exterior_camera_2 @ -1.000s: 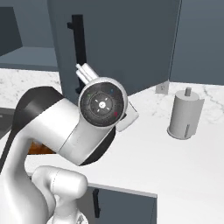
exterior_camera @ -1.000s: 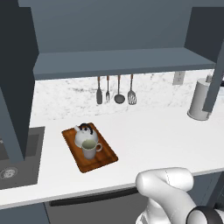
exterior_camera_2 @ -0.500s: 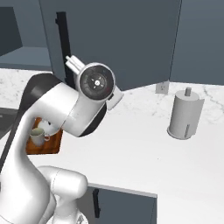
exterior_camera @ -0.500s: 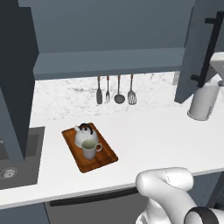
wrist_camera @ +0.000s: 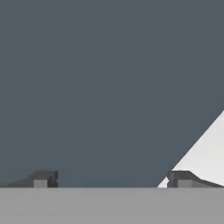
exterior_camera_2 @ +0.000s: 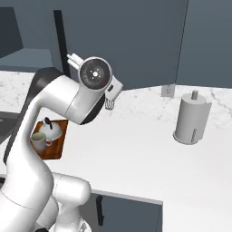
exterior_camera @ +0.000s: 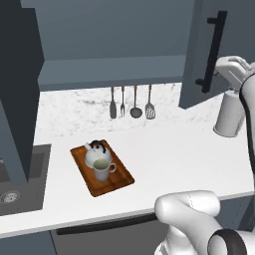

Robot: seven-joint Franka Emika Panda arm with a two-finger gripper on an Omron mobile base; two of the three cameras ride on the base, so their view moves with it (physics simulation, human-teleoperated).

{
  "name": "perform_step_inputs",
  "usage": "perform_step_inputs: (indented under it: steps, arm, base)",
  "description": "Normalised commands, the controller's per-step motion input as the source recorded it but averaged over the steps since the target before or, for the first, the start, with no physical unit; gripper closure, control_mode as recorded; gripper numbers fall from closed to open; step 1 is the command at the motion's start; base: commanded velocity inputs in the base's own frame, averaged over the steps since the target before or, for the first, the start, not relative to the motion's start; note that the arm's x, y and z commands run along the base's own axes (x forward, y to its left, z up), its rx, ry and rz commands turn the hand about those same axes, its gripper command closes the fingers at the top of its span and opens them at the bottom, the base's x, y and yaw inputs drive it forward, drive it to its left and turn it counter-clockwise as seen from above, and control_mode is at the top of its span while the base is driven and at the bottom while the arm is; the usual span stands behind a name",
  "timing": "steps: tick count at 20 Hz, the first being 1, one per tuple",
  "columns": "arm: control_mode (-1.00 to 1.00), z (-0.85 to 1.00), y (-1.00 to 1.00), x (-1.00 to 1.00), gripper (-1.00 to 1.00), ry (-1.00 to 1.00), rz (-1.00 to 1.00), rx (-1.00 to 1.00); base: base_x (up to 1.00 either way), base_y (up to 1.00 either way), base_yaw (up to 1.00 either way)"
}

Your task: Pick the kettle from the counter and place it on the tray. Then pick the mug from the cabinet and place it on the tray. Then close the cabinet doors.

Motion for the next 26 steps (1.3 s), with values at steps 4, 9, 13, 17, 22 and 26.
perform_step_inputs:
  steps: [4,9,13,17,22,26]
  arm:
    - [-1.0,-0.03,0.02,0.81,-1.0,0.0,-0.07,-0.06]
    - [-1.0,-0.07,0.04,0.66,-1.0,0.0,-0.11,-0.03]
    - [-1.0,-0.17,0.1,0.69,-1.0,0.0,-0.12,0.0]
    - [-1.0,-0.17,0.03,0.69,-1.0,0.0,-0.12,0.0]
    - [-1.0,-0.12,-0.01,0.57,-1.0,0.0,-0.15,-0.02]
    - [-1.0,-0.15,-0.04,0.47,-1.0,0.0,-0.19,-0.04]
  base:
    - [0.0,0.0,0.0]
    - [0.0,0.0,0.0]
    - [0.0,0.0,0.0]
    - [0.0,0.0,0.0]
    - [0.0,0.0,0.0]
    - [0.0,0.0,0.0]
